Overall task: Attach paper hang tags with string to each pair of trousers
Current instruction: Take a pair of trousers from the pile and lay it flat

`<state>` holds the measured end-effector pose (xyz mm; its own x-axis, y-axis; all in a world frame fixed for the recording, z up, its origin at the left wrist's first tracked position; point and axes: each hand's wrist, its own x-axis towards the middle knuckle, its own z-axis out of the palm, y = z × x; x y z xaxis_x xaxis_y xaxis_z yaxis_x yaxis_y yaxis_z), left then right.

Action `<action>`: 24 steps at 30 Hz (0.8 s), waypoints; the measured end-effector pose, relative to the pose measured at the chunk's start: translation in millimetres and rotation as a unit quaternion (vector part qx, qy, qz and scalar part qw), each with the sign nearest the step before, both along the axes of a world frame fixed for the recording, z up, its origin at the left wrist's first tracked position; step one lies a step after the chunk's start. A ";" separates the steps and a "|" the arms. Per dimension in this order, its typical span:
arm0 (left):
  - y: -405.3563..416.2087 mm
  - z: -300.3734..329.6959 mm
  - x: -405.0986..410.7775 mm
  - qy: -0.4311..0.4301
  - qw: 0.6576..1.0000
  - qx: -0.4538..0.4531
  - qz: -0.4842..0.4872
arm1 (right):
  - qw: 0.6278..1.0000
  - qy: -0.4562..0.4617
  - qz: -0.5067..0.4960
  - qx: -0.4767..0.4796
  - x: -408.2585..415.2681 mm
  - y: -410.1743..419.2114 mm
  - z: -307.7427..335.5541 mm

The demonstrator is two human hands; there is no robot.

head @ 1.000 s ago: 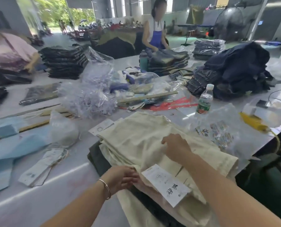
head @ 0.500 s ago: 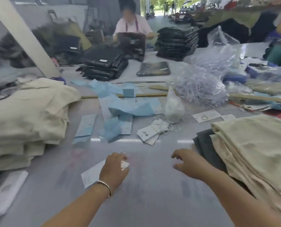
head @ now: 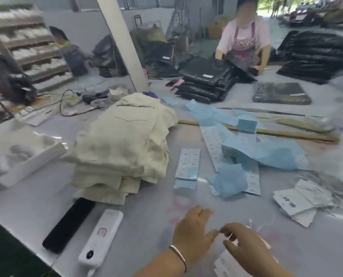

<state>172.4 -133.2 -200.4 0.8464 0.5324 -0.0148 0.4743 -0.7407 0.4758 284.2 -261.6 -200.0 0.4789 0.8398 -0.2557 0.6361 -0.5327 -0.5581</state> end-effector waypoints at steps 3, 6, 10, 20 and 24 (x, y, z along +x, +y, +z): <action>97.1 52.7 -19.7 -0.187 0.963 0.168 0.093 | 1.000 0.002 0.009 0.011 -5.5 35.6 7.6; 196.1 94.8 -46.8 0.021 0.959 0.253 0.122 | 0.999 0.018 0.017 0.023 -9.4 65.5 12.7; 268.5 97.2 -75.8 0.209 0.951 0.207 0.096 | 0.999 0.036 0.018 0.030 -7.8 96.4 18.5; 269.1 153.8 -88.8 -0.171 0.936 0.280 0.124 | 0.929 0.334 -0.066 0.148 -3.2 195.0 72.4; 220.9 169.8 -78.8 -0.214 0.949 0.230 -0.013 | 0.678 0.716 -0.015 0.166 -2.3 247.2 103.2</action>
<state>93.6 87.7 -30.6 0.7355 0.3785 0.5619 0.2897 -0.9254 0.2441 281.9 -14.4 -96.8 -0.0417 0.9604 -0.2756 -0.6921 -0.2267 -0.6852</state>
